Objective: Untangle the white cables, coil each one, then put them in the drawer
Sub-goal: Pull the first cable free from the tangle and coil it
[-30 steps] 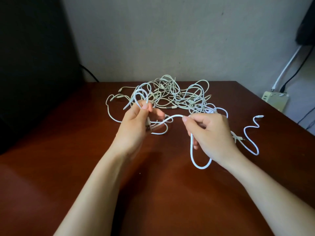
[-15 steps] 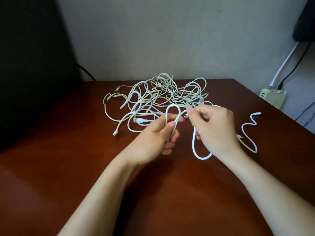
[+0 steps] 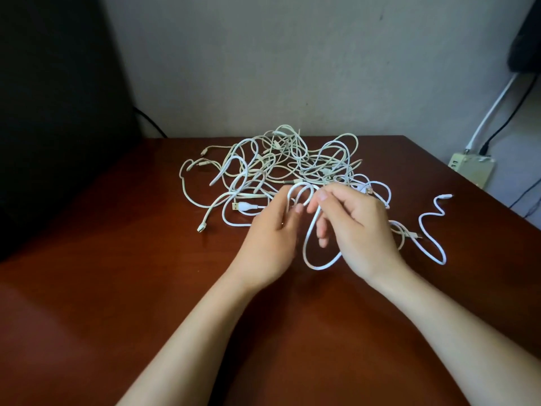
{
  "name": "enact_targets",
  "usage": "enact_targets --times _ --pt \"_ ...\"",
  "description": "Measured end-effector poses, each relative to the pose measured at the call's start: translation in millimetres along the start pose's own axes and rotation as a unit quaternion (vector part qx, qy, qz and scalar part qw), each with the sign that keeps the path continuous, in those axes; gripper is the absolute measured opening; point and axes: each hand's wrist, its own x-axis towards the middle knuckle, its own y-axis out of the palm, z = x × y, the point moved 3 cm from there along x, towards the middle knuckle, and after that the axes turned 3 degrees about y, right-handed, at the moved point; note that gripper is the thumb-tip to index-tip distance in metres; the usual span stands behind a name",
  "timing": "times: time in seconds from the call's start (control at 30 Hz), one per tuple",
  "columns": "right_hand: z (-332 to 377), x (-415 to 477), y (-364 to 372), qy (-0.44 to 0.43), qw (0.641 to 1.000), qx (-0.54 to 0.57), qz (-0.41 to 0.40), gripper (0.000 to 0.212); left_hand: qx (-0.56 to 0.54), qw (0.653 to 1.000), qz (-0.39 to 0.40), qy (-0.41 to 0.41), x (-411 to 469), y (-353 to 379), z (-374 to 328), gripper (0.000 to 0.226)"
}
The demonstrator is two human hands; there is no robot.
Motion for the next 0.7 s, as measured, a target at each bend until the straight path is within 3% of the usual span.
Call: enact_targets --times 0.1,0.27,0.37,0.53,0.7 --pt "1 2 0 0.021 0.998 0.06 0.014 0.026 0.024 0.999 0.023 0.02 -1 1 -7 0.019" --pt "5 3 -4 0.026 0.995 0.095 0.004 0.028 -0.128 0.988 0.082 -0.039 -4 10 -16 0.018" --pt "7 4 -8 0.0 0.999 0.038 -0.009 0.03 -0.164 0.98 0.089 -0.062 1 13 -12 0.019" --pt "8 4 -13 -0.056 0.996 -0.064 -0.012 0.032 -0.043 0.99 0.136 -0.01 -7 11 -14 0.018" --pt "9 4 -13 -0.1 0.986 -0.129 -0.026 0.03 -0.054 0.991 0.119 -0.026 -7 11 -15 0.02"
